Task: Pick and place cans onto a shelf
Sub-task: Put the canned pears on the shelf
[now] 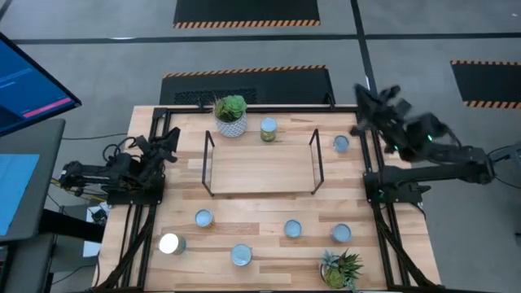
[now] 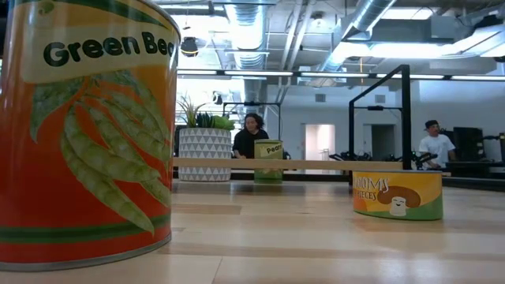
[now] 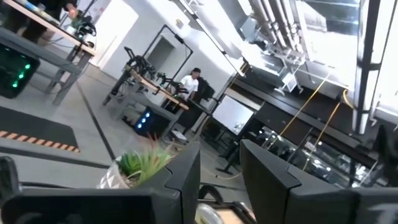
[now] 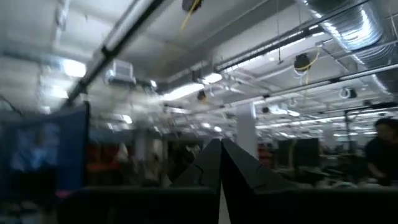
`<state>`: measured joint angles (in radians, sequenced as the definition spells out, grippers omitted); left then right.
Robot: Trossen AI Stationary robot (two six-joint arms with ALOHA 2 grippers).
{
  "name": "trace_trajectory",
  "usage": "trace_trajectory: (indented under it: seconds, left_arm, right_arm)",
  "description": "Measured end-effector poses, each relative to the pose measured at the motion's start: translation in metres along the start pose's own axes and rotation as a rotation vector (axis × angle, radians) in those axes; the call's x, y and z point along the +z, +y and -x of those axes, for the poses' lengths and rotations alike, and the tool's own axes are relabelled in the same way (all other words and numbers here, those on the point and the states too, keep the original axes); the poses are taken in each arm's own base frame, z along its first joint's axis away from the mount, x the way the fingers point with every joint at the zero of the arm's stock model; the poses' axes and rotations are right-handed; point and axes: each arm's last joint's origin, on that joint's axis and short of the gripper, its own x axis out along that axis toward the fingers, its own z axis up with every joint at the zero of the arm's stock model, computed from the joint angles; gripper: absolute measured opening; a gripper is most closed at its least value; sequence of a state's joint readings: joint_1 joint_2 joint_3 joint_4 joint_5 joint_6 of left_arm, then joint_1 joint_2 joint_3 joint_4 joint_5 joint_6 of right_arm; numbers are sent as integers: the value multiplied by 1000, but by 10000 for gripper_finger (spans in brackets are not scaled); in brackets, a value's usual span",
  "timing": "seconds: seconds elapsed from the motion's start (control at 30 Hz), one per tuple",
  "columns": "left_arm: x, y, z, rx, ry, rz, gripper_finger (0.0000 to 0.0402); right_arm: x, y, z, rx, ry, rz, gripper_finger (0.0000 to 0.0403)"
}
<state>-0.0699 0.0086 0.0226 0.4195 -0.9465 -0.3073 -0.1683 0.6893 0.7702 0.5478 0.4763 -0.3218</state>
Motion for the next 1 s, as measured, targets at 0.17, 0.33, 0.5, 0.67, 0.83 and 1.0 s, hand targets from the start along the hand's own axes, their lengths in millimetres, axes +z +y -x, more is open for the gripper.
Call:
trace_trajectory:
  seconds: [0.17, 0.33, 0.5, 0.67, 0.83, 1.0]
  left_arm:
    - [-2, 1, 0, 10, 13, -26, 105]
    - [-5, 2, 0, 16, 30, -45, 105]
    - [-6, 2, 0, 10, 40, -50, 105]
    - [-6, 1, 0, -28, 54, -32, 105]
    - [-8, 2, 0, -25, 69, -35, 105]
    - [-9, 2, 0, -22, 77, -45, 105]
  right_arm:
    - [11, 1, -66, -58, 288, 187, 33]
    - [5, -13, -125, -71, 564, 236, 33]
    - [-24, -27, -174, 81, 789, 225, 33]
    - [-72, -37, -209, 208, 1014, 137, 33]
    - [-131, -39, -227, 239, 1225, 109, 33]
    - [-189, -23, -230, 316, 1380, 78, 33]
